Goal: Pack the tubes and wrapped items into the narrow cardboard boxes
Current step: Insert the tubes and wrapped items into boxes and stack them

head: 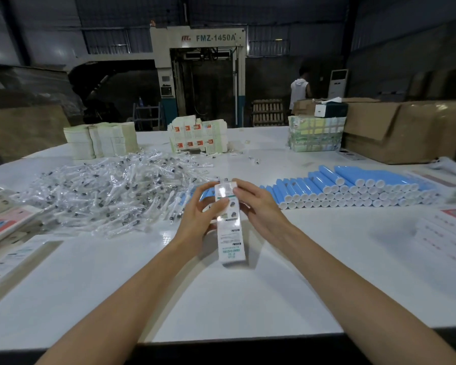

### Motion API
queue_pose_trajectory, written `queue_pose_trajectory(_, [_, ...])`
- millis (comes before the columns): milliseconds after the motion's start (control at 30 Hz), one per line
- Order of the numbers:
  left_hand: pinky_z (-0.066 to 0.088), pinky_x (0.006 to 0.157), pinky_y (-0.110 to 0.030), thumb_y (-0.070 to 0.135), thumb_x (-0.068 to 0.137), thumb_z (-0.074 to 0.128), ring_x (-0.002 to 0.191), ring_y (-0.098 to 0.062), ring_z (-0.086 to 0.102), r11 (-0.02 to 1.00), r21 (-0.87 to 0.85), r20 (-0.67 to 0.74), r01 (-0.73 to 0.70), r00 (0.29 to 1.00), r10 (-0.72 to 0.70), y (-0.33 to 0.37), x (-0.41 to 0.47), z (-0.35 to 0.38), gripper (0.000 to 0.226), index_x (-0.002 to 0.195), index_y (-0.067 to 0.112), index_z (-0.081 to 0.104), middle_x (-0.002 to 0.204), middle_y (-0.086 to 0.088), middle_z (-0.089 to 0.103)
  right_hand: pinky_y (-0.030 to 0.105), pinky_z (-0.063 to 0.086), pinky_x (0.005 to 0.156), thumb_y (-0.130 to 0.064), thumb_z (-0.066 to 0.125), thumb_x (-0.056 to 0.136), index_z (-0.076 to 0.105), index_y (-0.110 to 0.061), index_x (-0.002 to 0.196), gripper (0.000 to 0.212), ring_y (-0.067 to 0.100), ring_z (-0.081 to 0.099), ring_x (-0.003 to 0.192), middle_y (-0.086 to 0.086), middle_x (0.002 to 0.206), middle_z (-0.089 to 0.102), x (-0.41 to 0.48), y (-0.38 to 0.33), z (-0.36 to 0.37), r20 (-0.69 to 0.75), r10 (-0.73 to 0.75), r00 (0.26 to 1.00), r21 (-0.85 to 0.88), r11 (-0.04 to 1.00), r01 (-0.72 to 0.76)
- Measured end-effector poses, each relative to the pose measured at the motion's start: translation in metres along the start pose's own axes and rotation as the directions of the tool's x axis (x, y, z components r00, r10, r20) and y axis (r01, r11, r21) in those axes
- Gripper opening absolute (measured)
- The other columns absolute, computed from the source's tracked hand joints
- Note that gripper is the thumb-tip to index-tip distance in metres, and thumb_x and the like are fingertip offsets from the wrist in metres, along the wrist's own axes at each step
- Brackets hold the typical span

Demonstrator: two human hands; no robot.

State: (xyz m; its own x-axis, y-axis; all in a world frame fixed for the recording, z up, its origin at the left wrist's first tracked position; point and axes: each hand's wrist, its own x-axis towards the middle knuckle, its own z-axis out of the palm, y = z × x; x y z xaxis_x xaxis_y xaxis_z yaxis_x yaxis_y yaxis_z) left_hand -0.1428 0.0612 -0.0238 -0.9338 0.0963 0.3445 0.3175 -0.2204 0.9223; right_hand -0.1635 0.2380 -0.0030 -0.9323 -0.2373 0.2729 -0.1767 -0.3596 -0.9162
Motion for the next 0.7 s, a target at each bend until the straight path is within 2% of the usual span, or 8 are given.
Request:
queue_pose_trajectory(67, [0.063, 0.076, -0.034, 0.019, 0.094, 0.082, 0.096, -0.026, 0.077, 0.995, -0.098, -0.034, -0.003, 0.999, 0.000, 0.002, 0.002, -0.003, 0.043, 0.129, 0.033, 0.061, 0.117, -0.012, 0.079, 0.032, 0.056, 0.083, -0.032, 0.064, 0.103, 0.061, -0.015, 0.141, 0.042, 0.018, 0.069, 0.100, 0.005, 0.111, 0.075, -0.004, 0.007, 0.007, -0.008, 0.111, 0.994, 0.012, 0.994, -0.111])
queue_pose_trajectory(200, [0.062, 0.082, -0.028, 0.019, 0.089, 0.084, 0.099, -0.022, 0.077, 0.993, -0.112, -0.094, -0.043, 0.995, 0.032, 0.004, 0.006, -0.012, 0.048, 0.129, 0.029, 0.058, 0.109, -0.011, 0.081, 0.041, 0.060, 0.087, -0.069, 0.059, 0.095, 0.073, -0.028, 0.130, 0.055, 0.029, 0.073, 0.105, 0.009, 0.121, 0.075, -0.014, 0.016, 0.006, 0.160, 0.298, 0.941, -0.098, 0.953, -0.285])
queue_pose_trajectory(267, [0.062, 0.082, -0.028, 0.019, 0.093, 0.083, 0.103, -0.024, 0.077, 0.996, -0.079, -0.080, -0.049, 0.996, 0.043, 0.002, 0.005, -0.015, 0.048, 0.131, 0.029, 0.056, 0.110, -0.012, 0.081, 0.046, 0.061, 0.086, -0.074, 0.062, 0.091, 0.074, -0.026, 0.128, 0.062, 0.035, 0.073, 0.102, 0.015, 0.122, 0.074, -0.017, 0.014, 0.004, 0.179, 0.324, 0.929, -0.106, 0.945, -0.309])
queue_pose_trajectory(333, [0.062, 0.090, -0.037, 0.029, 0.094, 0.081, 0.112, -0.028, 0.076, 0.997, 0.023, -0.064, -0.069, 0.995, 0.070, 0.001, 0.004, -0.017, 0.049, 0.134, 0.034, 0.054, 0.114, -0.009, 0.081, 0.044, 0.063, 0.078, -0.071, 0.062, 0.092, 0.075, -0.026, 0.124, 0.056, 0.033, 0.073, 0.095, 0.015, 0.116, 0.075, -0.021, 0.008, 0.006, 0.141, 0.314, 0.939, -0.158, 0.943, -0.292])
queue_pose_trajectory(433, [0.053, 0.102, -0.038, 0.048, 0.096, 0.072, 0.121, -0.015, 0.070, 0.950, 0.296, -0.019, -0.102, 0.993, 0.113, -0.001, 0.002, -0.015, 0.056, 0.145, 0.048, 0.046, 0.124, 0.001, 0.076, 0.039, 0.062, 0.079, -0.065, 0.056, 0.099, 0.071, -0.030, 0.128, 0.048, 0.021, 0.075, 0.094, 0.002, 0.113, 0.077, -0.033, -0.007, -0.002, -0.010, 0.219, 0.976, -0.383, 0.900, -0.206])
queue_pose_trajectory(533, [0.053, 0.097, -0.032, 0.046, 0.102, 0.064, 0.114, -0.006, 0.064, 0.804, 0.547, 0.135, -0.235, 0.972, 0.193, -0.008, -0.005, -0.012, 0.054, 0.152, 0.040, 0.043, 0.125, 0.008, 0.065, 0.027, 0.051, 0.080, -0.066, 0.050, 0.101, 0.067, -0.031, 0.129, 0.048, 0.003, 0.068, 0.100, -0.011, 0.114, 0.072, -0.054, -0.030, -0.029, -0.146, 0.016, 0.989, -0.707, 0.697, -0.116])
queue_pose_trajectory(633, [0.052, 0.102, -0.041, 0.029, 0.107, 0.066, 0.119, -0.012, 0.060, 0.675, 0.657, 0.276, -0.336, 0.940, 0.199, -0.011, -0.011, -0.007, 0.044, 0.148, 0.033, 0.052, 0.123, 0.007, 0.064, 0.040, 0.053, 0.088, -0.063, 0.051, 0.102, 0.063, -0.029, 0.134, 0.048, 0.019, 0.065, 0.109, -0.001, 0.123, 0.070, -0.082, -0.054, -0.075, -0.246, -0.155, 0.957, -0.894, 0.418, -0.163])
queue_pose_trajectory(700, [0.051, 0.103, -0.043, 0.015, 0.105, 0.067, 0.120, -0.013, 0.058, 0.635, 0.682, 0.303, -0.362, 0.931, 0.204, -0.011, -0.014, -0.002, 0.041, 0.142, 0.030, 0.059, 0.122, 0.008, 0.065, 0.039, 0.051, 0.086, -0.060, 0.050, 0.103, 0.061, -0.027, 0.136, 0.048, 0.022, 0.062, 0.113, 0.000, 0.123, 0.068, -0.102, -0.073, -0.112, -0.307, -0.272, 0.912, -0.944, 0.211, -0.255])
